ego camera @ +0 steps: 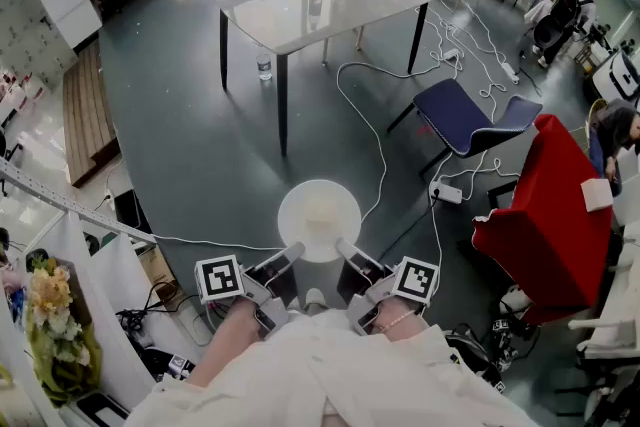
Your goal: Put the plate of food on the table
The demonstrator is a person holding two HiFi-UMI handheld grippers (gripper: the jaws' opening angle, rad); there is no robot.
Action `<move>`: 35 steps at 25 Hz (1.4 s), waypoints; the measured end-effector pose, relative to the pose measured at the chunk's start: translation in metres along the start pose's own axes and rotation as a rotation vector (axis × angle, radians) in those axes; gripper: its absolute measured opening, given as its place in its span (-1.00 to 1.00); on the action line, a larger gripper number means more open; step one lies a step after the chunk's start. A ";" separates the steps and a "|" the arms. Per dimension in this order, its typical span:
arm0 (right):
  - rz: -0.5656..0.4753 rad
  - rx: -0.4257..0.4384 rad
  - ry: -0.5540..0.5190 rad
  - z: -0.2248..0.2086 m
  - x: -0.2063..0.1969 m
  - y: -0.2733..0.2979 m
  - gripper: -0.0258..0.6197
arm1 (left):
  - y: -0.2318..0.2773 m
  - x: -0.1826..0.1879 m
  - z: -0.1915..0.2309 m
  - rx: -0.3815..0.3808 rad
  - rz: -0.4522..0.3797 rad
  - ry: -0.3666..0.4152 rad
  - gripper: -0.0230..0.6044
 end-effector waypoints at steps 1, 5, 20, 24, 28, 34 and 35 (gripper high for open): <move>-0.003 -0.007 -0.004 0.001 0.002 0.003 -0.88 | 0.002 0.003 0.000 0.004 -0.005 0.002 -0.84; -0.007 -0.004 -0.019 0.006 0.007 0.011 -0.88 | 0.006 0.013 -0.001 0.010 -0.020 0.021 -0.84; 0.003 0.012 -0.030 0.006 0.022 0.000 -0.89 | 0.020 -0.004 0.001 -0.011 -0.015 0.002 -0.84; 0.017 -0.005 -0.022 0.001 0.029 -0.001 -0.88 | 0.027 -0.007 0.006 -0.008 -0.018 -0.005 -0.84; 0.034 -0.020 -0.008 -0.006 0.033 -0.004 -0.88 | 0.031 -0.014 0.012 0.009 -0.040 -0.016 -0.84; 0.040 -0.025 0.019 -0.016 0.040 -0.012 -0.88 | 0.038 -0.025 0.016 0.021 -0.046 -0.018 -0.84; 0.044 -0.022 0.016 -0.016 0.042 -0.011 -0.89 | 0.039 -0.025 0.016 0.021 -0.047 -0.017 -0.84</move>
Point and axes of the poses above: the fingertips, and each gripper's own axes: y forward along the fingers, z to its left, x out of its top, the point moved 1 cm from there along -y, backward along the fingers, and after that the axes turned 15 degrees about y, right-handed, at the moved point
